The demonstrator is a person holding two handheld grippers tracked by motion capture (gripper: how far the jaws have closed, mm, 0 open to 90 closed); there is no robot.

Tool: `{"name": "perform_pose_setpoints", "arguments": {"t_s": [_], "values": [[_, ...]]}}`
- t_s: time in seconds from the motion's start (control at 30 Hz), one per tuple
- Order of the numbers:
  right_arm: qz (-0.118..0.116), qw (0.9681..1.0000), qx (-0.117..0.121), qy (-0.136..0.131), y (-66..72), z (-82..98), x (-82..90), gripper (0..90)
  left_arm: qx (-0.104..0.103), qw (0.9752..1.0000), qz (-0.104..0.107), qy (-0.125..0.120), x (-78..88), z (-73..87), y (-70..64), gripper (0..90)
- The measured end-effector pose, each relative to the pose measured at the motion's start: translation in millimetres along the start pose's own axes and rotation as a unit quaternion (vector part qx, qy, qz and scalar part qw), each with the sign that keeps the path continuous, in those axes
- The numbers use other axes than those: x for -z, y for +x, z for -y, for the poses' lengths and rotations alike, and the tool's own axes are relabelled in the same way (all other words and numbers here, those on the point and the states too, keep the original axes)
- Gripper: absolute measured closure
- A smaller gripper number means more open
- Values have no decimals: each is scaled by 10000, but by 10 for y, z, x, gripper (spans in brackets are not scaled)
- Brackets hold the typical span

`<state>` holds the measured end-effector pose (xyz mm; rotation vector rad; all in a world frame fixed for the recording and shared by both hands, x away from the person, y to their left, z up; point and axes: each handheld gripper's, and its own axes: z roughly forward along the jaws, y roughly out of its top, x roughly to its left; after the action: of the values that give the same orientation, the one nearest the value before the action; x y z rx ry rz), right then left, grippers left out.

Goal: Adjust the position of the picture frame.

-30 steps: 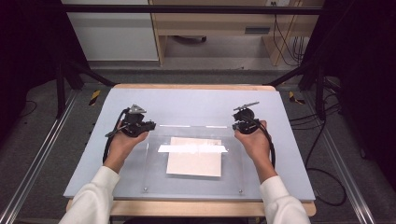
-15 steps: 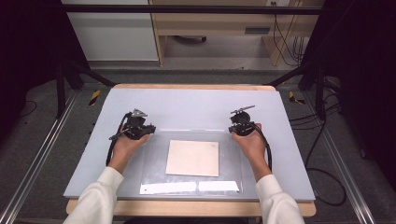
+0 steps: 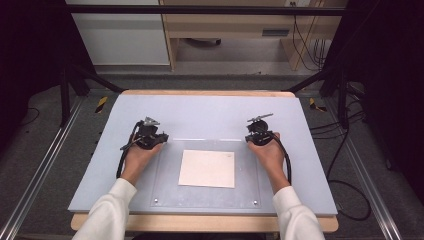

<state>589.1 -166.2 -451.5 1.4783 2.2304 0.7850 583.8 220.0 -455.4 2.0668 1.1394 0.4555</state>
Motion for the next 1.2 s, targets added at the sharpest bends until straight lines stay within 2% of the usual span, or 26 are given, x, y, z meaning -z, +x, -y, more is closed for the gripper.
{"name": "perform_pose_setpoints", "arguments": {"t_s": [0.13,0.2,0.33,0.4,0.47,0.5,0.6,0.7,0.73,0.83,0.93,1.03,1.2], "values": [[11,10000,10,-62,-9,25,1,848,-11,10000,-3,2,-12,-5,-8,839],[36,9999,44,-130,-21,52,8,848,-65,10000,-69,-16,-34,-6,-37,841],[-64,9996,47,-269,-51,114,-3,843,-122,9998,-176,-44,-51,12,-72,846],[-94,9992,12,-388,-61,142,-5,827,-92,9997,-188,-99,-51,28,-76,845],[-123,9986,92,-497,-84,171,-3,790,-88,9996,-229,-163,-48,47,-87,844],[-74,9980,191,-598,-95,195,13,767,-83,9995,-242,-176,-46,52,-91,843],[-125,9955,210,-919,-129,260,90,731,-33,9993,-220,-311,-36,63,-89,830],[-53,9918,456,-1192,-120,305,160,713,-164,9982,-323,-471,-16,63,-105,727],[-57,9910,506,-1241,-120,309,178,714,-221,9979,-331,-517,2,64,-108,727],[-68,9880,592,-1425,-120,310,226,708,-222,9962,-343,-765,47,65,-138,687],[-109,9872,597,-1473,-110,313,229,726,-221,9957,-335,-833,60,62,-155,646],[-124,9873,599,-1467,-91,313,225,750,-290,9948,-411,-883,68,69,-168,616],[-118,9870,576,-1493,-92,306,214,813,-238,9951,-394,-870,50,107,-146,623]]}}
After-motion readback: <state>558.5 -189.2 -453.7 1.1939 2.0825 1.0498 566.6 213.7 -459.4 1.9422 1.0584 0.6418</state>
